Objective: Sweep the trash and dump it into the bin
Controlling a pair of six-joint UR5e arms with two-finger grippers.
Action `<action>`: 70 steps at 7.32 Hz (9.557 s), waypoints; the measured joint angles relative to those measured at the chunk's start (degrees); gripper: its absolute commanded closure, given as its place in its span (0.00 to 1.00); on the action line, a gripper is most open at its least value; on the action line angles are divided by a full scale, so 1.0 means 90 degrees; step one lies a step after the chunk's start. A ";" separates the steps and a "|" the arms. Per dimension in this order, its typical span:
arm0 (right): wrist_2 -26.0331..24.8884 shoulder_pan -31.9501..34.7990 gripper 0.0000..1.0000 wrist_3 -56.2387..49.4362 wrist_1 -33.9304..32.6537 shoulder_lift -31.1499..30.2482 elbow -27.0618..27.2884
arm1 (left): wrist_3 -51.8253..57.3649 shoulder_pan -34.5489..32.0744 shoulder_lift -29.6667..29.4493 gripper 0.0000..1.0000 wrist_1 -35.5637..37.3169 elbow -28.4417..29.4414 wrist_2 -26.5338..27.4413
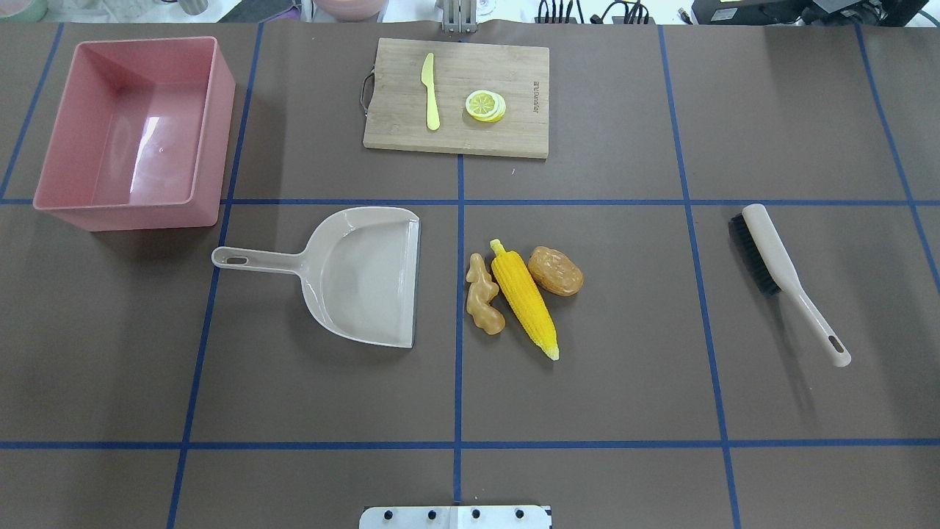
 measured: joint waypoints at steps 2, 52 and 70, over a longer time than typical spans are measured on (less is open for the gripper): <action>-0.0011 0.0000 0.00 -0.0025 0.0019 -0.0004 -0.0026 | 0.0000 0.0013 0.0000 0.02 0.0005 0.0006 0.0002; 0.0842 -0.3128 1.00 0.3363 0.0881 0.1350 0.1366 | 0.2892 0.5892 -0.2944 0.76 -0.0113 -0.1263 0.3587; 0.1385 -0.5494 1.00 0.8758 0.7024 0.1419 0.0111 | 0.2901 0.6015 -0.4052 1.00 0.0714 -0.0735 0.3029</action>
